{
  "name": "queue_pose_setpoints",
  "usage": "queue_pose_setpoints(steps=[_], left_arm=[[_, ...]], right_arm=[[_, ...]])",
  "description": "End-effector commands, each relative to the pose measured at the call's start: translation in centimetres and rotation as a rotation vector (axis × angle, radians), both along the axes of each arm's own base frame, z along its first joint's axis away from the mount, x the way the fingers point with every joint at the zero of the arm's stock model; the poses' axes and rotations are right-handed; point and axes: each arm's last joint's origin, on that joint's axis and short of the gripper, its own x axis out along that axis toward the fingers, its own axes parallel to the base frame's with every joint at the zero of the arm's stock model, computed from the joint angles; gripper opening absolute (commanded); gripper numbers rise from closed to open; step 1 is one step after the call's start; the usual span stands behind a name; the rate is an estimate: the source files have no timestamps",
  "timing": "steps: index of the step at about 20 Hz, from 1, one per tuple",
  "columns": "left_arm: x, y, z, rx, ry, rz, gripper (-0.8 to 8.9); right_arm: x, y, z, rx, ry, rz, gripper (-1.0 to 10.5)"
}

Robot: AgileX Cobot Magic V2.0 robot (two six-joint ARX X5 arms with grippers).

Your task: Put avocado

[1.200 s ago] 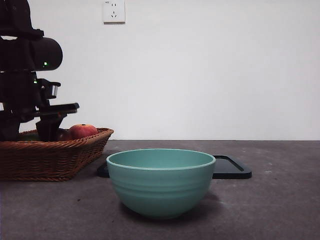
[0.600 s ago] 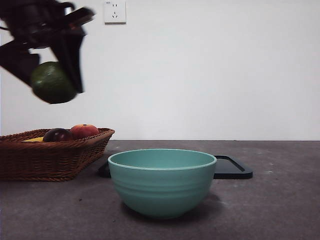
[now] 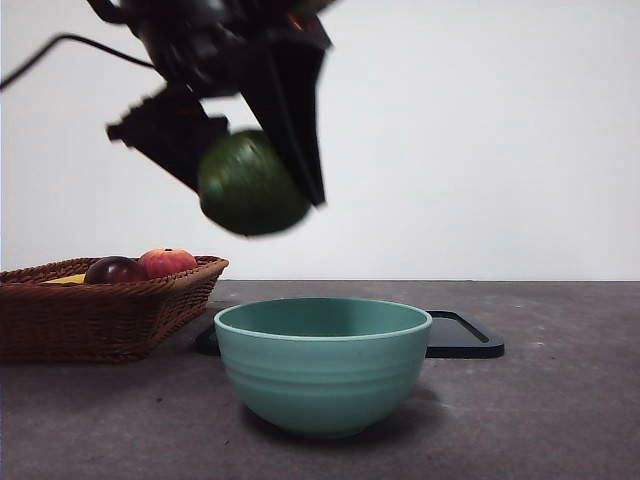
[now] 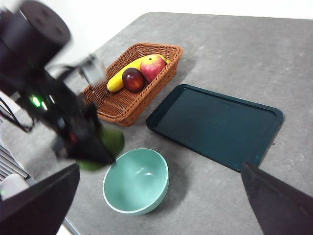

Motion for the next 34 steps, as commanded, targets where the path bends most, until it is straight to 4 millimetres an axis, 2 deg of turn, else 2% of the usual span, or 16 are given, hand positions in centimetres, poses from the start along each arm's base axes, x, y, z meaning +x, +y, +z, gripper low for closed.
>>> queue_pose_setpoints(steps=[1,6,13,19,26,27,30,34], left_arm=[[0.2,-1.9,-1.4,0.015,0.007,-0.033,1.49],[0.3,-4.4,-4.1,0.063,-0.019,-0.065,1.49],[0.8,-5.4,-6.8,0.141,-0.026,-0.084,1.49],[1.1,-5.9,-8.0,0.146,-0.023,-0.088,1.49],[1.2,-5.9,-8.1,0.147,-0.023,-0.091,1.63],[1.1,-5.9,-8.1,0.150,-0.021,-0.092,2.17],[1.1,-5.9,-8.1,0.152,-0.020,-0.092,4.86],[1.2,-6.0,-7.2,0.168,-0.008,-0.097,5.00]], right_arm=[[-0.1,0.0,0.6,0.002,-0.031,0.009,6.2],[-0.1,0.0,0.6,0.001,-0.032,0.007,6.2],[-0.1,0.0,0.6,0.001,-0.032,0.007,6.2],[-0.1,0.0,0.6,0.001,-0.032,0.007,6.2],[-0.1,0.0,0.6,0.000,-0.032,0.007,6.2],[-0.1,0.0,0.6,0.000,-0.032,0.006,6.2],[-0.1,0.0,0.6,0.001,-0.033,0.007,6.2],[-0.1,0.0,0.6,0.001,-0.033,0.007,6.2]])
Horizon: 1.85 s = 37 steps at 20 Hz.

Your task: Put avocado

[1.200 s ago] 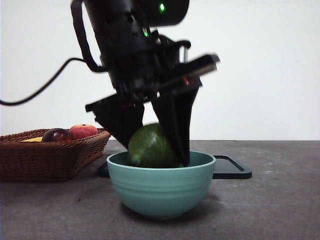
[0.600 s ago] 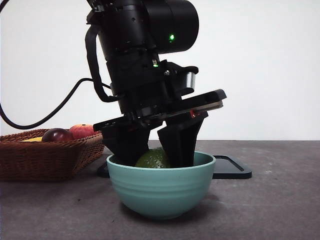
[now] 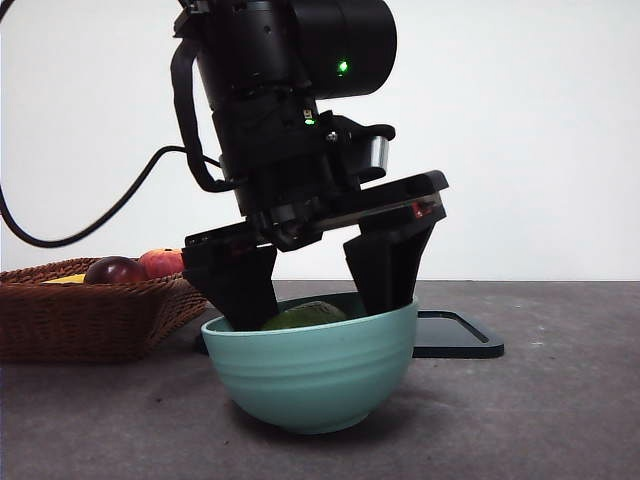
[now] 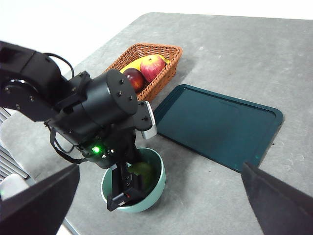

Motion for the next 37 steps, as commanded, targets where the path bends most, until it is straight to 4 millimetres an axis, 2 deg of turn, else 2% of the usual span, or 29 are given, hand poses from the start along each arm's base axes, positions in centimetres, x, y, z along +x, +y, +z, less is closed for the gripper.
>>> queue_pose_setpoints(steps=[1,6,10,14,17,21,23,25,31,33,37], left_arm=[[0.0,-0.8,0.5,0.005,0.010,-0.035,5.00],[-1.0,-0.3,4.6,-0.055,-0.044,-0.061,4.99],[-2.7,2.2,8.7,-0.058,-0.124,-0.114,4.99],[-5.2,5.9,13.3,-0.082,-0.239,-0.113,5.00],[-7.4,9.5,16.7,-0.132,-0.363,-0.073,5.00],[-10.7,14.8,19.6,-0.212,-0.506,0.011,5.02],[-12.4,17.2,20.2,-0.270,-0.549,0.038,5.03],[-14.1,19.2,20.0,-0.311,-0.581,0.047,5.04],[-17.6,23.6,16.6,-0.405,-0.619,0.096,5.37],[-18.3,24.4,15.9,-0.437,-0.620,0.122,5.36],[-19.1,25.5,15.0,-0.453,-0.603,0.151,5.31]], right_arm=[[-0.1,0.0,0.6,0.001,-0.032,0.007,6.2],[-0.1,0.0,0.6,0.001,-0.032,0.007,6.2],[-0.1,0.0,0.6,0.002,-0.039,0.006,6.2],[0.0,0.0,0.6,-0.007,-0.040,-0.013,6.2],[0.0,0.0,0.6,-0.011,-0.040,-0.021,6.2],[0.1,0.0,0.6,-0.003,-0.028,-0.026,6.2],[0.2,0.0,0.6,0.005,-0.016,-0.030,6.2],[0.4,0.0,0.5,0.004,-0.011,-0.029,6.2],[2.4,1.2,0.2,0.018,0.054,0.022,6.2],[3.7,2.1,-0.2,0.008,0.104,0.041,6.2],[6.4,5.6,-2.4,-0.100,0.252,0.099,6.2]])
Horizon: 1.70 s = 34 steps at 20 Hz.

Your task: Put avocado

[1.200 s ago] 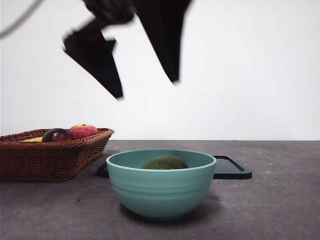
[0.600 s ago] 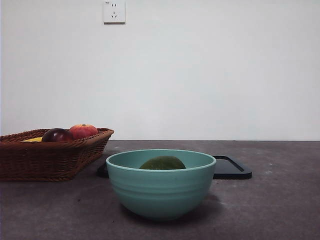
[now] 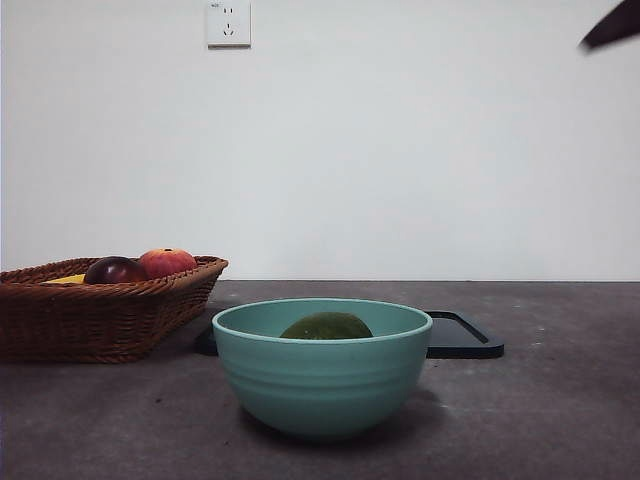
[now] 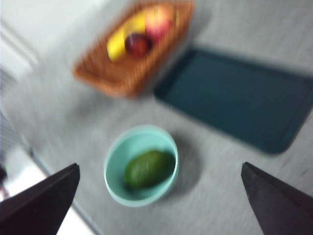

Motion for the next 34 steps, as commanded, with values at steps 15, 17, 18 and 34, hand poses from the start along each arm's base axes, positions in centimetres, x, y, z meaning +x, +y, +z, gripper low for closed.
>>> queue_pose_setpoints(steps=[15,17,18,34], left_arm=[[-1.0,1.1,-1.0,0.006,0.081,0.029,5.31],[-1.0,1.1,-1.0,0.005,0.080,0.029,5.31],[-1.0,1.1,-1.0,0.006,0.080,0.029,5.31],[-1.0,1.2,-1.0,0.012,0.081,0.028,5.31]], right_arm=[[7.2,11.1,-11.8,-0.426,0.429,0.032,5.6],[7.7,11.5,-12.6,-0.430,0.430,0.022,5.2],[7.9,11.7,-12.8,-0.424,0.430,0.018,5.0],[9.5,12.9,-11.5,-0.361,0.452,-0.098,0.1]])
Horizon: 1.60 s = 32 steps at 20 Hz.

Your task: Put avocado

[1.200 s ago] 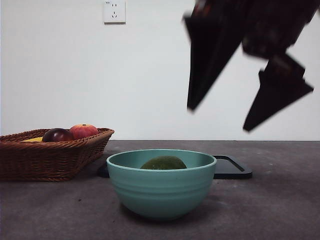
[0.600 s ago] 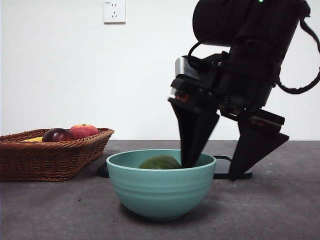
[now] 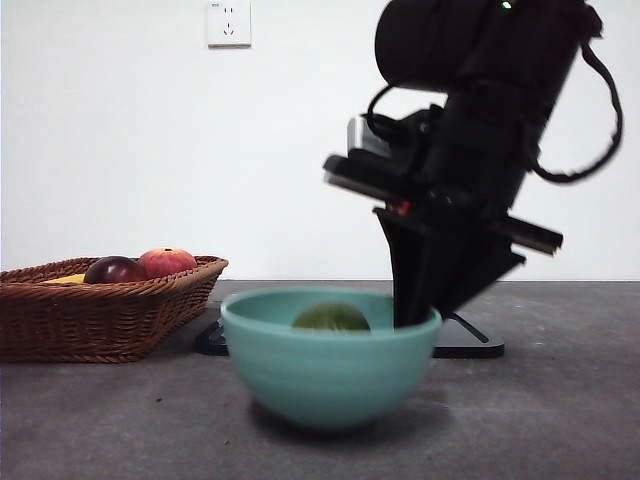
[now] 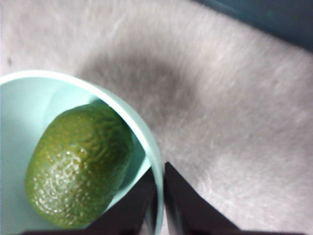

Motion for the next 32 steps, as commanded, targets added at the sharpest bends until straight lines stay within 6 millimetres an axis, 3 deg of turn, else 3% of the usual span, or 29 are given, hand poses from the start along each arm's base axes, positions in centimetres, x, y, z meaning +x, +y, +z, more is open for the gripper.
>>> queue_pose_setpoints(steps=[1,5,8,14,16,21,23,25,26,29,30,32], left_arm=[[-0.1,0.1,0.2,-0.010,-0.010,-0.006,5.31],[-0.1,0.1,0.2,-0.005,-0.015,-0.011,5.31],[-0.1,0.1,0.2,-0.004,-0.014,-0.011,5.31],[-0.1,0.1,0.2,-0.004,-0.013,-0.010,5.31],[-0.1,0.1,0.2,-0.004,-0.012,-0.010,5.31],[-0.2,0.2,-0.1,0.019,0.017,-0.004,5.31],[-0.2,0.2,-0.1,0.022,0.019,-0.004,5.31],[-0.2,0.3,-0.1,0.024,0.020,-0.004,5.31],[-0.2,0.3,-0.1,0.024,0.021,-0.004,5.31],[-0.2,0.3,-0.2,0.028,0.020,-0.006,5.31],[-0.2,0.3,-0.2,0.031,0.018,-0.009,5.31],[-0.2,0.3,-0.2,0.033,0.016,-0.011,5.31]], right_arm=[[1.1,0.9,2.2,0.000,-0.049,-0.042,0.1],[4.2,0.9,4.8,-0.019,-0.054,-0.074,0.1],[7.8,1.2,5.2,-0.026,-0.061,-0.097,0.1],[15.5,1.5,2.6,-0.023,-0.025,-0.177,0.1],[16.6,1.4,1.4,-0.032,-0.013,-0.194,0.1],[16.8,0.8,1.2,-0.050,-0.015,-0.185,0.1],[16.8,0.9,1.2,-0.051,-0.020,-0.186,1.5],[17.0,0.4,1.7,-0.066,-0.043,-0.210,4.4],[16.9,0.0,2.7,-0.068,-0.067,-0.221,5.2],[15.2,-1.0,7.8,-0.031,-0.154,-0.229,5.3],[13.7,-1.5,10.1,-0.047,-0.193,-0.221,6.0],[10.3,-2.5,13.9,-0.129,-0.254,-0.221,6.3]])
